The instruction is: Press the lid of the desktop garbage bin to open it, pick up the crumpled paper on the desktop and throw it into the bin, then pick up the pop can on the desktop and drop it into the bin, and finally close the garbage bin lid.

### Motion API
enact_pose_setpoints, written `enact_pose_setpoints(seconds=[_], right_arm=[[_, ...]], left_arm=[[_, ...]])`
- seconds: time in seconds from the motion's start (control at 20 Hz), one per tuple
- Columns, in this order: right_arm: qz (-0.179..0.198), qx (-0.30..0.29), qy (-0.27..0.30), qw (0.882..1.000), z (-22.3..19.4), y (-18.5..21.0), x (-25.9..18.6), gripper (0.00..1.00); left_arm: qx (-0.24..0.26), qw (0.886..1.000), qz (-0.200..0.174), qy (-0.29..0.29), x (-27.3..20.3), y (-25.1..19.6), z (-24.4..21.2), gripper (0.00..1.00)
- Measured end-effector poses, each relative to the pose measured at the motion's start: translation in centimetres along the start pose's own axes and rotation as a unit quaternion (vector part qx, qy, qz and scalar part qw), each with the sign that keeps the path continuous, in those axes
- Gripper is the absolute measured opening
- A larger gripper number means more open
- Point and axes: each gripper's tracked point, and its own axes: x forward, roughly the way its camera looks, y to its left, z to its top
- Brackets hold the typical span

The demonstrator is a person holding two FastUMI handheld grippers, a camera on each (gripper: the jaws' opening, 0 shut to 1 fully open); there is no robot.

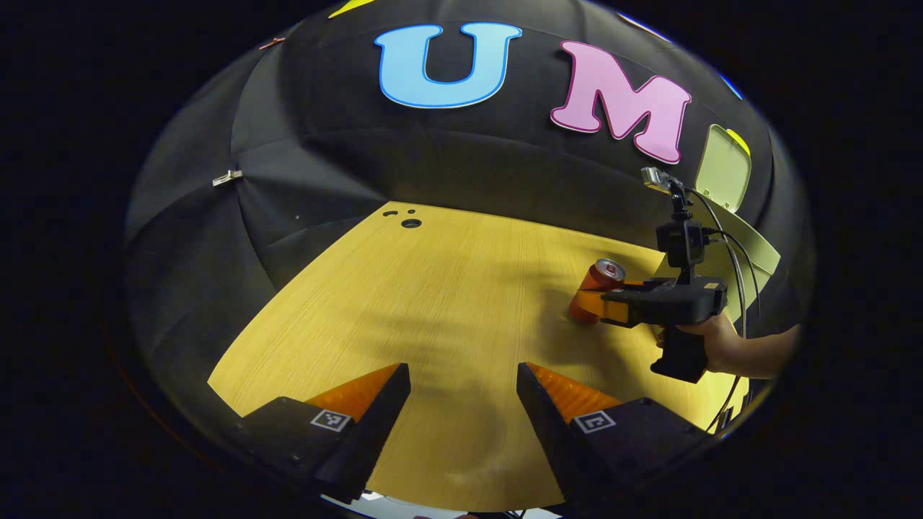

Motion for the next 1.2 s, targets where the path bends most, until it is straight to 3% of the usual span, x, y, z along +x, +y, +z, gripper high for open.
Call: enact_pose_setpoints(seconds=[0.1,0.15,0.2,0.3,0.35,0.4,0.5,0.65,0.95,1.2], right_arm=[[0.002,-0.010,-0.005,1.000,0.8,0.3,-1.1,0.83],[0.005,-0.012,-0.009,1.000,1.2,0.6,-1.8,0.78],[0.005,-0.014,-0.013,1.000,1.6,0.8,-2.6,0.83],[0.008,-0.018,-0.023,1.000,2.6,1.2,-4.2,0.83],[0.009,-0.020,-0.028,0.999,2.9,1.4,-5.2,0.78],[0.010,-0.023,-0.033,0.999,3.3,1.4,-6.2,0.83],[0.008,-0.025,-0.045,0.999,4.5,1.7,-8.3,0.78],[0.005,-0.021,-0.064,0.998,6.4,1.8,-11.2,0.83],[0.011,-0.015,-0.100,0.995,10.5,2.0,-17.1,0.83],[-0.007,-0.010,-0.147,0.989,14.3,0.4,-21.9,0.82]], left_arm=[[0.000,1.000,-0.005,-0.002,0.1,-0.2,0.3,0.96],[0.000,1.000,-0.008,-0.004,0.1,-0.3,0.4,0.96],[0.000,1.000,-0.010,-0.006,0.1,-0.4,0.4,0.96],[0.003,1.000,-0.017,-0.009,0.0,-0.6,0.4,0.96],[0.006,1.000,-0.020,-0.011,-0.1,-0.8,0.6,0.96],[0.009,1.000,-0.024,-0.014,-0.3,-0.9,0.5,0.96],[0.014,0.999,-0.031,-0.018,-0.4,-1.1,0.6,0.96],[0.024,0.999,-0.036,-0.024,-0.7,-1.5,0.9,0.96],[0.050,0.995,-0.078,-0.047,-1.0,-4.9,2.1,0.96],[0.056,0.991,-0.105,-0.058,-1.2,-7.1,2.3,0.96]])
